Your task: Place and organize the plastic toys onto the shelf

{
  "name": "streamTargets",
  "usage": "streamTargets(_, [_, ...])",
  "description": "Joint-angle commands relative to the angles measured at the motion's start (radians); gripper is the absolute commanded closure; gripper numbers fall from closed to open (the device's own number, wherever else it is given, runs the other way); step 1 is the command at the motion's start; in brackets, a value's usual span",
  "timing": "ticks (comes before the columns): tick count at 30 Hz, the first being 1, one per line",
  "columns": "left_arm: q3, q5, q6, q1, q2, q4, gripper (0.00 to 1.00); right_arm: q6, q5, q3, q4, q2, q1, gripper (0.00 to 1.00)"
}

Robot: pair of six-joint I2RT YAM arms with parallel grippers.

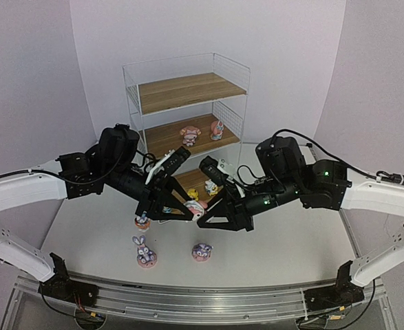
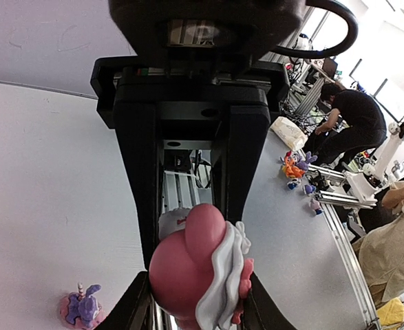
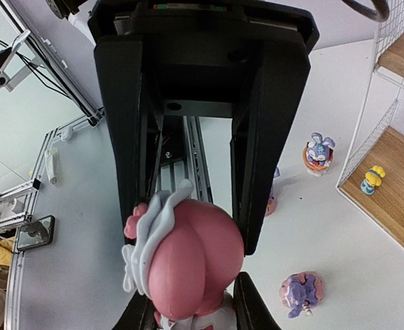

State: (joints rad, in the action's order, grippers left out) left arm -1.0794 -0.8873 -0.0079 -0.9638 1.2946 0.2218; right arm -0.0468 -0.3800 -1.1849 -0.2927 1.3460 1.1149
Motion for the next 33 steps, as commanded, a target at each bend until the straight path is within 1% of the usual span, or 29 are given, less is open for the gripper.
streamTargets(1, [0.044,0.014,-0.050,-0.007,-0.075,-0.139,0.40,-0.151,-0.085,-0.009,0.096,0.000,0.000,1.00])
streamTargets(2, [0.060,0.017,-0.053,-0.007,-0.102,-0.160,0.10,-0.194,-0.109,-0.003,0.119,-0.001,-0.001,1.00])
streamTargets(3, [0.080,0.018,-0.052,-0.007,-0.133,-0.182,0.02,-0.237,-0.139,0.004,0.147,0.000,-0.001,1.00])
streamTargets(4, [0.106,0.016,-0.051,-0.007,-0.164,-0.208,0.01,-0.274,-0.176,0.011,0.181,0.000,-0.001,1.00])
streamTargets(7, [0.184,-0.021,-0.045,-0.007,-0.249,-0.307,0.00,-0.424,-0.294,0.039,0.311,0.004,0.000,1.00])
streamTargets(9, [0.224,-0.062,-0.052,-0.007,-0.305,-0.370,0.00,-0.528,-0.388,0.065,0.443,0.008,-0.001,1.00])
streamTargets(11, [0.250,-0.100,-0.059,-0.007,-0.340,-0.430,0.00,-0.596,-0.464,0.076,0.546,0.019,-0.001,1.00])
streamTargets(13, [0.254,-0.115,-0.072,-0.007,-0.355,-0.482,0.00,-0.644,-0.504,0.074,0.597,0.036,-0.001,1.00])
streamTargets(15, [0.242,-0.122,-0.084,-0.007,-0.351,-0.497,0.01,-0.657,-0.538,0.072,0.641,0.051,0.001,1.00])
streamTargets(18, [0.224,-0.116,-0.116,-0.007,-0.323,-0.511,0.00,-0.699,-0.565,0.090,0.766,0.054,0.003,1.00])
streamTargets(20, [0.243,-0.095,-0.184,-0.007,-0.300,-0.596,0.00,-0.691,-0.529,0.108,0.825,0.046,0.003,1.00])
streamTargets(21, [0.261,-0.071,-0.257,-0.007,-0.289,-0.653,0.00,-0.670,-0.484,0.117,0.834,0.036,0.003,1.00])
streamTargets(23, [0.302,-0.026,-0.351,-0.008,-0.269,-0.756,0.00,-0.618,-0.416,0.134,0.836,0.015,0.003,1.00])
streamTargets(27, [0.453,0.111,-0.580,-0.010,-0.249,-1.058,0.01,-0.564,-0.217,0.175,0.837,-0.038,0.003,1.00])
streamTargets(29, [0.522,0.165,-0.653,-0.014,-0.238,-1.204,0.02,-0.561,-0.108,0.208,0.841,-0.058,0.003,1.00])
streamTargets(31, [0.546,0.206,-0.680,-0.021,-0.231,-1.249,0.06,-0.560,-0.028,0.227,0.844,-0.067,0.002,1.00])
streamTargets(33, [0.530,0.228,-0.676,-0.032,-0.222,-1.222,0.12,-0.562,0.006,0.241,0.846,-0.067,0.003,1.00])
